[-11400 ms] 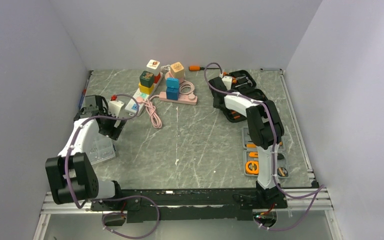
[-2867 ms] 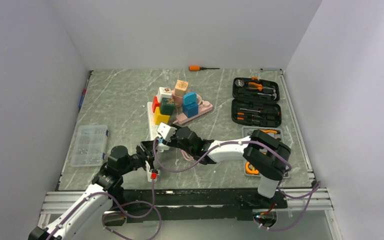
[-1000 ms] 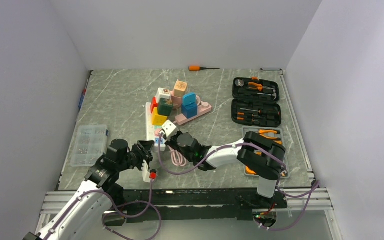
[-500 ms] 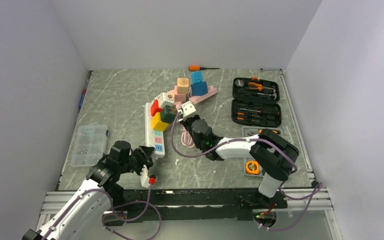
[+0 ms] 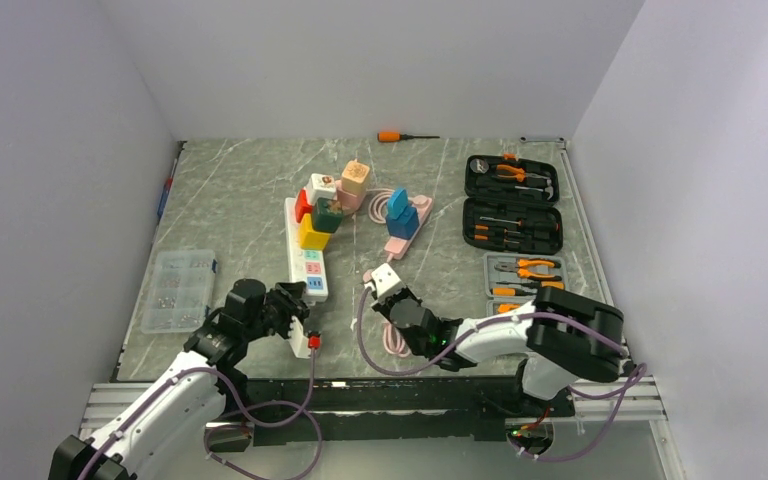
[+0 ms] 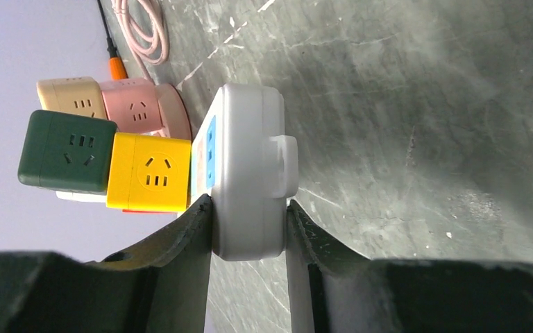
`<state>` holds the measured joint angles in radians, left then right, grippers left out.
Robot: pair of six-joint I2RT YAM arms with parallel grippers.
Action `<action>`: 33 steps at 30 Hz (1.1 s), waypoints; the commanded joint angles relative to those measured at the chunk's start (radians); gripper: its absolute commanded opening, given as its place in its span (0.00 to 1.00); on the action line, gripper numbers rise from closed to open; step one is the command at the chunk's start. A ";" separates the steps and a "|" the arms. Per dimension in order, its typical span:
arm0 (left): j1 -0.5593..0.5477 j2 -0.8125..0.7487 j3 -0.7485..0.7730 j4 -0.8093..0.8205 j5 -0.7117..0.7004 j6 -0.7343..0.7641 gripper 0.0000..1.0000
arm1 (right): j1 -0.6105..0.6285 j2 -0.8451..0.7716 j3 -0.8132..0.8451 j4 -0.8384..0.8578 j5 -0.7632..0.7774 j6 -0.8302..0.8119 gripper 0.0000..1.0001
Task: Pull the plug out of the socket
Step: Place the plug at the center of the board.
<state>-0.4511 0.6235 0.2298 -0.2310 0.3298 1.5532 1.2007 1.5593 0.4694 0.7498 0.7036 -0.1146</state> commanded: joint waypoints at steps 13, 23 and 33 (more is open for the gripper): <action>0.020 -0.005 -0.022 -0.243 -0.055 -0.122 0.99 | 0.061 -0.205 -0.093 -0.308 -0.071 0.463 0.41; 0.065 -0.004 0.155 -0.302 0.025 -0.397 0.99 | -0.003 -0.609 -0.095 -0.487 0.022 0.482 0.95; 0.121 0.073 0.283 -0.209 0.103 -0.710 0.99 | -0.405 -0.574 0.086 -0.612 -0.247 0.581 0.90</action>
<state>-0.3370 0.6815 0.4942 -0.4881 0.3561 0.9947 0.8352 0.8886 0.4660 0.2073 0.5621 0.4129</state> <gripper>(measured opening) 0.994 0.910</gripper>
